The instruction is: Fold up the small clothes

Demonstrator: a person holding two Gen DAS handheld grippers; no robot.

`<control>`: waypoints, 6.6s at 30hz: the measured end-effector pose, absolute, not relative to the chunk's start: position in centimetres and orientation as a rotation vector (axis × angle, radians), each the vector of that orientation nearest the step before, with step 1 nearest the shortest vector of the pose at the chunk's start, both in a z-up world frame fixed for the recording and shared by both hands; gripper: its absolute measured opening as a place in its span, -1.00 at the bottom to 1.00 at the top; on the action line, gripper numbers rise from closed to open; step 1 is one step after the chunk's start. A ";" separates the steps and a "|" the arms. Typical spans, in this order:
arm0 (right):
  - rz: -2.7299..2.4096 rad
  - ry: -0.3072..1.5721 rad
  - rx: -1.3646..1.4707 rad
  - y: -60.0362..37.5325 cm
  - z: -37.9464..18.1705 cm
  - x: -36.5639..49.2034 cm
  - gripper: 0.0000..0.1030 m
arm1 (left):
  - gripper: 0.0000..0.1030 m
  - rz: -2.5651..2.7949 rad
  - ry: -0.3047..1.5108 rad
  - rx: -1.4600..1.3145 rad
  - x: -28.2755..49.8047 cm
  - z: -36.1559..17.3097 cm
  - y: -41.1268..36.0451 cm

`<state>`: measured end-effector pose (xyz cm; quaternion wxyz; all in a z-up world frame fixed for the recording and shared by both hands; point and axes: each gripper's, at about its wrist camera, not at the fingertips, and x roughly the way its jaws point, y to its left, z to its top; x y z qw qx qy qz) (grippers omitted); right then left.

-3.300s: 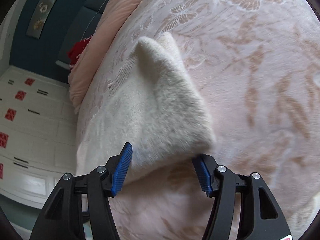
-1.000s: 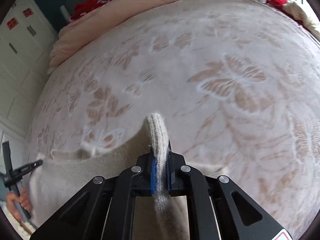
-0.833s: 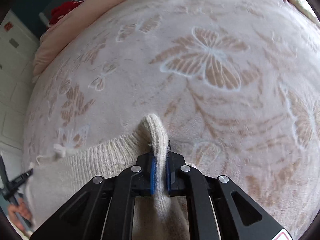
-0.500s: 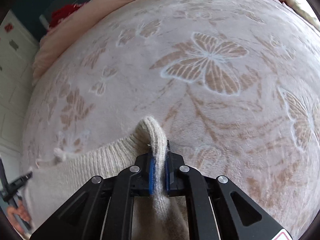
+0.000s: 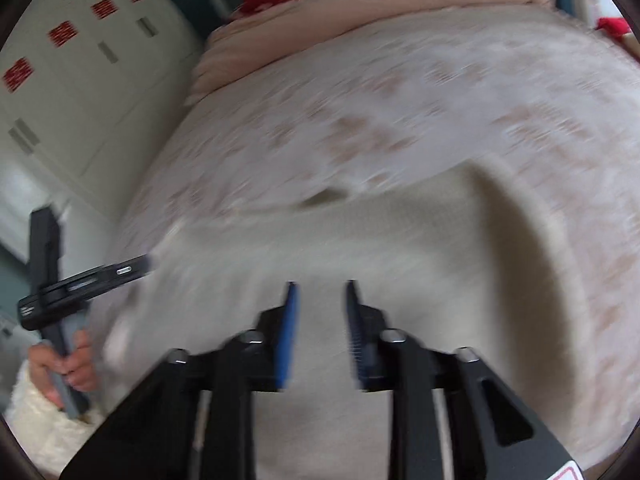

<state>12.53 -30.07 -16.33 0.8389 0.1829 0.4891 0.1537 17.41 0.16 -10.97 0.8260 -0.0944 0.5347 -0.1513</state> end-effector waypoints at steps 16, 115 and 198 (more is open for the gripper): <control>-0.085 1.005 0.498 -43.8 -17.1 6.0 -0.94 | -0.31 -0.233 1.171 -0.197 15.0 -15.2 4.0; 0.210 1.185 0.207 -22.0 -21.8 18.5 -1.00 | -0.60 -0.405 0.991 -0.508 9.9 -0.9 3.3; 0.185 0.993 0.641 -50.9 -16.0 10.8 0.00 | 0.07 -0.789 1.043 0.205 3.0 -6.1 -22.4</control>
